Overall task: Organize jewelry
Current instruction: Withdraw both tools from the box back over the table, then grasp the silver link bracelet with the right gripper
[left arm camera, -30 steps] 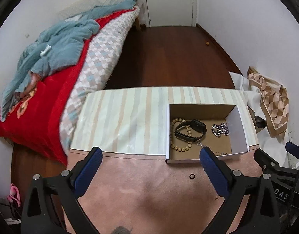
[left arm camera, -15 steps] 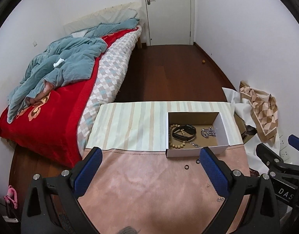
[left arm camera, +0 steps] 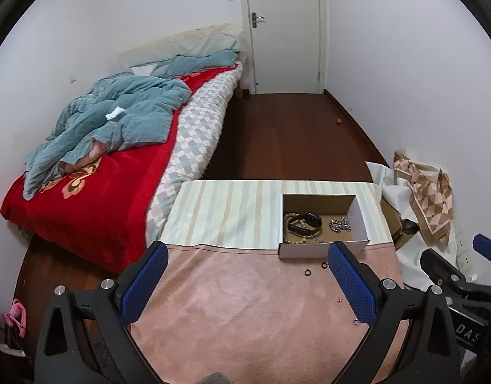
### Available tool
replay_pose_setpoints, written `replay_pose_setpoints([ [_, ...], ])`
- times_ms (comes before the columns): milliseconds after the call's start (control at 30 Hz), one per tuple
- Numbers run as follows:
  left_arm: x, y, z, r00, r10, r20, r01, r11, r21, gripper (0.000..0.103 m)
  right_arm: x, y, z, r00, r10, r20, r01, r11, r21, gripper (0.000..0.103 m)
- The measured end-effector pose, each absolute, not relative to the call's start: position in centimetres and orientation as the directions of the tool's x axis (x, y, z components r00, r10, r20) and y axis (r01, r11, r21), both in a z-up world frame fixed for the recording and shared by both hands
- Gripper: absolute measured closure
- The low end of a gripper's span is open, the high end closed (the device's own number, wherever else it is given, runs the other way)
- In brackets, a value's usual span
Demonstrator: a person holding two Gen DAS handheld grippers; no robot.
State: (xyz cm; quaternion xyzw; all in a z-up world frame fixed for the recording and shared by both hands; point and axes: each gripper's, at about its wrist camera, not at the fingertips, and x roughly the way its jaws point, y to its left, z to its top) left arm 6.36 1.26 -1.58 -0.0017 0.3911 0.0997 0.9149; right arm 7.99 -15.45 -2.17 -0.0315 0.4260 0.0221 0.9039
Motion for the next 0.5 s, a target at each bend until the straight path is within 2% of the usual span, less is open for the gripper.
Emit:
replay_pose_setpoints([
  [200, 5.9, 1.3, -4.8, 0.644, 0.204, -0.738, -0.206, 0.974, 0.09, 0.001, 7.3, -17.1, -3.7, 0.625, 0.073, -0.777, -0.057, 0.997, 0.047, 0.003],
  [300, 6.0, 1.2, -8.3, 0.607, 0.194, -0.77, -0.204, 0.975, 0.084, 0.001, 7.4, -19.0, -7.4, 0.569, 0.074, -0.819, -0.021, 0.997, 0.076, 0.003],
  [433, 6.2, 0.9, -13.7, 0.527, 0.239, -0.815, -0.208, 0.967, 0.149, 0.001, 7.3, -21.5, -14.3, 0.438, 0.057, -0.897, 0.046, 0.995, 0.086, 0.003],
  [500, 6.4, 0.9, -16.5, 0.475, 0.254, -0.842, -0.209, 0.963, 0.172, 0.001, 7.1, -22.1, -17.0, 0.398, 0.07, -0.915, 0.051, 0.994, 0.098, 0.01],
])
